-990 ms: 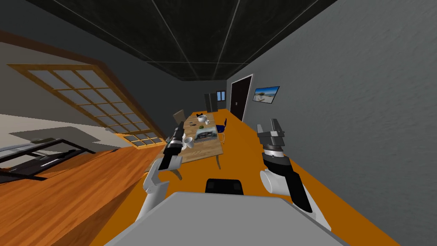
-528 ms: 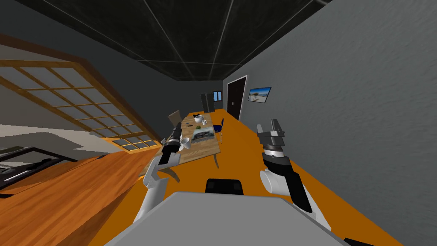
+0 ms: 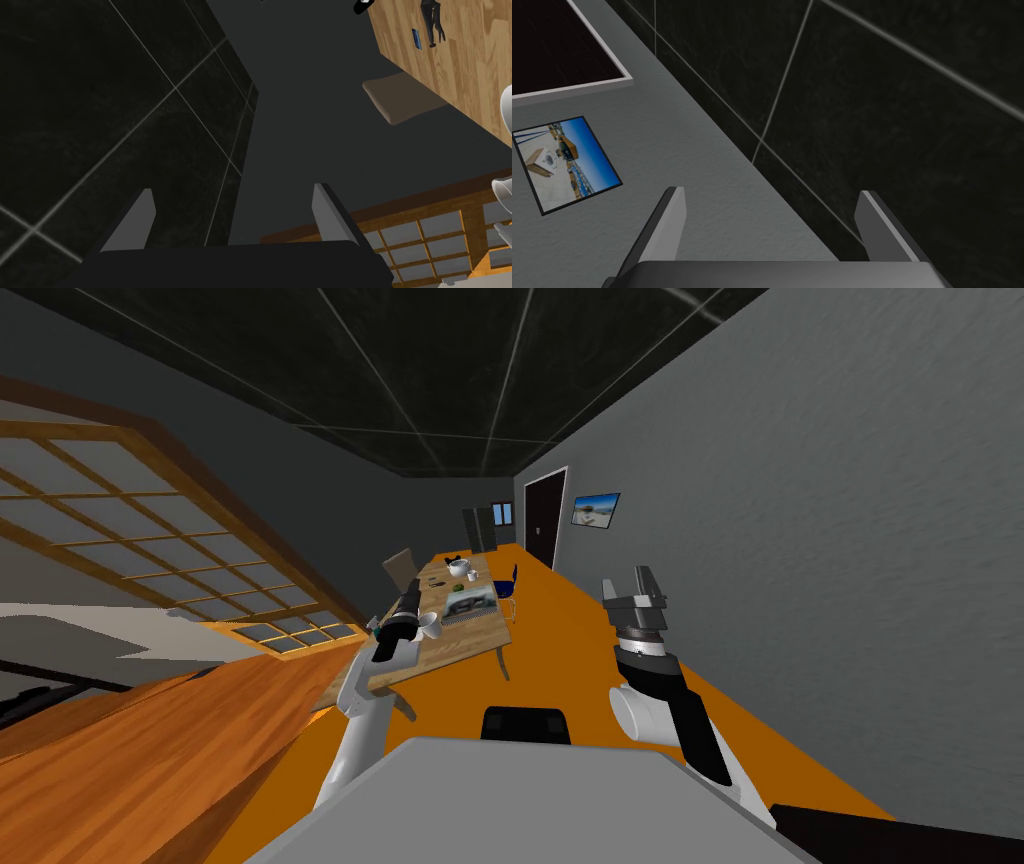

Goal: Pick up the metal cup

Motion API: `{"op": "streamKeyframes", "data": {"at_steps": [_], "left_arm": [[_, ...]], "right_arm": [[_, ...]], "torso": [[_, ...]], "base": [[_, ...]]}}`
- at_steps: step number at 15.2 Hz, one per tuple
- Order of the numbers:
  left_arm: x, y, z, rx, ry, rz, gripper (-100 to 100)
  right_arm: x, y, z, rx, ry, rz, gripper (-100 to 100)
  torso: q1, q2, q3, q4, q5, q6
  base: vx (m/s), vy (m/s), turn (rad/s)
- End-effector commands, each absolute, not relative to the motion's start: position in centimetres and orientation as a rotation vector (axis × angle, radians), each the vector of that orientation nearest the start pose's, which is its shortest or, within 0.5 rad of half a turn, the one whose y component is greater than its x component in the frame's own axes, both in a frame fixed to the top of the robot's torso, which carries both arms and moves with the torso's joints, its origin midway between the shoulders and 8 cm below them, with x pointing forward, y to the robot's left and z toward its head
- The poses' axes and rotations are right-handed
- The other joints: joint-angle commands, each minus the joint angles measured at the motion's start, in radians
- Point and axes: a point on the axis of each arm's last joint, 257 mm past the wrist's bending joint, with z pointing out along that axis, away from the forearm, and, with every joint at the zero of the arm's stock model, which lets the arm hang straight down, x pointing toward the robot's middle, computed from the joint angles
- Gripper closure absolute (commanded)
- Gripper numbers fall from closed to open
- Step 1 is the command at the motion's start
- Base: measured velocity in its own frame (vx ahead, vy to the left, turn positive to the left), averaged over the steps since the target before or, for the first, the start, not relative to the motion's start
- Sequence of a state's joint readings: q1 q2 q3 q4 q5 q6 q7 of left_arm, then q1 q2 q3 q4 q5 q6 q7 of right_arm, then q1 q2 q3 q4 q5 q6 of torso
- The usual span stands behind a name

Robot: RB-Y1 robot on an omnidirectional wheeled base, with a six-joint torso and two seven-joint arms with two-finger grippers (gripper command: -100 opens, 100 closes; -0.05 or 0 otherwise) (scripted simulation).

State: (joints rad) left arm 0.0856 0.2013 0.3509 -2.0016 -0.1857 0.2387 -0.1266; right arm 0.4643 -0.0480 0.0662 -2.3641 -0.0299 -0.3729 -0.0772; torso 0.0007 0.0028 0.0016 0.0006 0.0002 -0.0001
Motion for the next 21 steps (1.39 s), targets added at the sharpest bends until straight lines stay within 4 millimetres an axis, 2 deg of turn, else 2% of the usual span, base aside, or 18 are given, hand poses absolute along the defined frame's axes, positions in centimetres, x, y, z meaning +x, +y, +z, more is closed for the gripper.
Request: {"op": "streamKeyframes", "data": {"at_steps": [1, 2, 5, 6, 8, 9, 11, 12, 15, 16, 19, 20, 21], "left_arm": [[47.6, 45.7, -7.1, -0.943, 1.071, -0.55, -100], [47.8, 47.4, -7.5, -0.984, 1.065, -0.528, -100], [47.7, 47.8, -8.6, -1.022, 1.085, -0.51, -100], [47.9, 49.4, -9.2, -1.066, 1.079, -0.49, -100], [47.7, 49.8, -10.2, -1.103, 1.099, -0.471, -100], [47.8, 51.3, -10.9, -1.15, 1.093, -0.454, -100], [47.6, 51.6, -12.0, -1.188, 1.112, -0.435, -100], [47.6, 52.9, -12.6, -1.231, 1.105, -0.422, -100], [47.2, 53.2, -13.8, -1.274, 1.125, -0.4, -100], [47.1, 54.4, -14.6, -1.324, 1.121, -0.387, -100], [46.8, 54.6, -15.7, -1.362, 1.139, -0.368, -100], [46.6, 55.7, -16.6, -1.413, 1.137, -0.356, -100], [46.4, 55.8, -17.1, -1.429, 1.144, -0.347, -100]], "right_arm": [[35.2, -25.0, 4.8, 0.69, 0.629, 1.472, 0], [35.2, -25.0, 4.8, 0.69, 0.629, 1.472, 0], [35.2, -25.0, 4.8, 0.69, 0.629, 1.472, 0], [35.2, -25.0, 4.8, 0.69, 0.629, 1.472, 0], [35.2, -25.0, 4.8, 0.69, 0.629, 1.472, 0], [35.2, -25.0, 4.8, 0.69, 0.629, 1.472, 0], [35.2, -25.0, 4.8, 0.69, 0.629, 1.472, 0], [35.2, -25.0, 4.8, 0.69, 0.629, 1.472, 0], [35.2, -25.0, 4.8, 0.69, 0.629, 1.472, 0], [35.2, -25.0, 4.8, 0.69, 0.629, 1.472, 0], [35.2, -25.0, 4.8, 0.69, 0.629, 1.472, 0], [35.2, -25.0, 4.8, 0.69, 0.629, 1.472, 0], [35.2, -25.0, 4.8, 0.69, 0.629, 1.472, 0]], "torso": [[0.0, 0.0, 0.0, 0.0, 0.0, 0.0], [0.0, 0.0, 0.0, 0.0, 0.0, 0.0], [0.0, 0.0, 0.0, 0.0, 0.0, 0.0], [0.001, -0.001, 0.0, 0.0, 0.0, 0.0], [0.001, 0.0, 0.0, 0.0, 0.0, 0.0], [0.001, 0.0, 0.0, 0.0, 0.0, 0.0], [0.002, 0.0, 0.0, 0.0, 0.0, 0.0], [0.002, 0.0, 0.0, 0.0, 0.0, 0.0], [0.002, -0.001, 0.0, 0.0, 0.001, 0.0], [0.002, -0.001, 0.0, 0.0, 0.0, 0.0], [0.002, -0.001, -0.001, 0.0, 0.001, 0.0], [0.002, -0.001, -0.001, 0.0, 0.0, 0.0], [0.002, -0.001, -0.001, 0.0, 0.0, 0.0]], "base": [[-0.02, -0.002, 0.007], [-0.026, -0.005, -0.128], [-0.024, 0.0, -0.086], [-0.023, 0.002, -0.153], [-0.028, 0.01, -0.122], [-0.028, 0.011, -0.153], [-0.028, 0.017, -0.115], [-0.024, 0.021, -0.173], [-0.021, 0.022, -0.074], [-0.016, 0.017, -0.137], [-0.017, 0.021, -0.081], [-0.017, 0.025, -0.144], [-0.021, 0.04, -0.185]]}}
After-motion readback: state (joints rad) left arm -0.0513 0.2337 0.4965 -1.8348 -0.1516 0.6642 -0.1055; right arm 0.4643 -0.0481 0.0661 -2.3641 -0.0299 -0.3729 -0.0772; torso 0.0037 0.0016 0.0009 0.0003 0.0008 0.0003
